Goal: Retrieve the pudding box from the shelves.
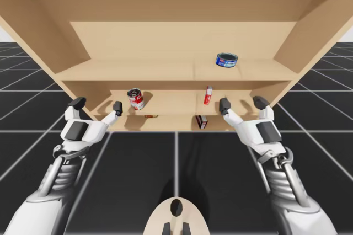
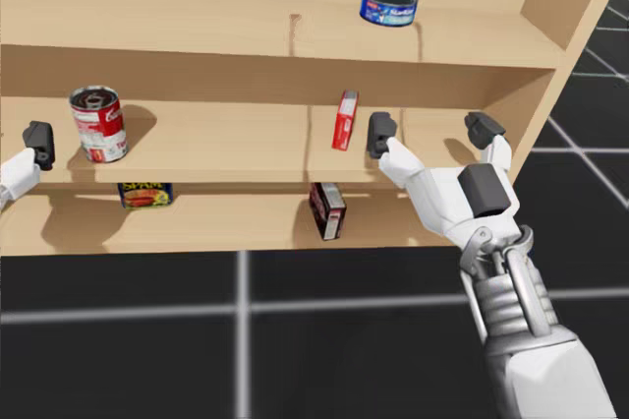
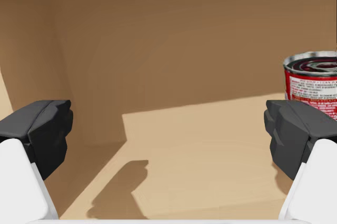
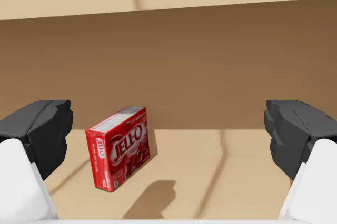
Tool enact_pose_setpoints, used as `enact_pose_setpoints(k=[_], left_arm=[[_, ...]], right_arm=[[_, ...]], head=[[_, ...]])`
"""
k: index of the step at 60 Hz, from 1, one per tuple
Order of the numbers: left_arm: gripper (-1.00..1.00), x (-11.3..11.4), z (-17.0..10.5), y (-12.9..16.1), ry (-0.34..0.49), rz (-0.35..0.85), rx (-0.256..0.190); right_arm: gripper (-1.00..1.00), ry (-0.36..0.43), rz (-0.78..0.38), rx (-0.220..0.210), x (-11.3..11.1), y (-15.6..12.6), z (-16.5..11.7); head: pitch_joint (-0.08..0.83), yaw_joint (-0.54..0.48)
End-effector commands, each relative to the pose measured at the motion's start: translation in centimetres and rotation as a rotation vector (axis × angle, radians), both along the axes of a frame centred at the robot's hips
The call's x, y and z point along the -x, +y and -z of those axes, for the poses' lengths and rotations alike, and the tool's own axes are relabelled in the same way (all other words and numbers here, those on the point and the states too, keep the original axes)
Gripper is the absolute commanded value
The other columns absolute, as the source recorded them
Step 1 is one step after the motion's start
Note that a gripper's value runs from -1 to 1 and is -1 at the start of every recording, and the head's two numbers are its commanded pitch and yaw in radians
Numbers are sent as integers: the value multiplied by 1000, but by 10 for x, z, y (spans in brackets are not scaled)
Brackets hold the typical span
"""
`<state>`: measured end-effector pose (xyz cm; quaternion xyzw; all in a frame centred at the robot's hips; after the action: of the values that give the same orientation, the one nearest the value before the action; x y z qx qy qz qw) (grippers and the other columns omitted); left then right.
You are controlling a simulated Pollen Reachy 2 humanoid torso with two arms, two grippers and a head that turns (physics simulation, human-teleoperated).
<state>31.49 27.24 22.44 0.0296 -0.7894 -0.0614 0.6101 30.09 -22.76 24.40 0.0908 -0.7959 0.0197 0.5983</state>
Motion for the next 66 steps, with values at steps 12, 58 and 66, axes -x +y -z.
enact_pose_setpoints(k=[12,58,66], left_arm=[[-1000,0,0,0,3,3,15],[-1000,0,0,3,10,4,33],[-1000,0,0,4,10,2,34]], right_arm=[[-1000,77,-65,-3,53,24,-33],[-1000,309,-164,-48,66,70,68],[-1000,329,-155,6,40,84,78]], head=[[580,-177],[570,-169],[574,-165]])
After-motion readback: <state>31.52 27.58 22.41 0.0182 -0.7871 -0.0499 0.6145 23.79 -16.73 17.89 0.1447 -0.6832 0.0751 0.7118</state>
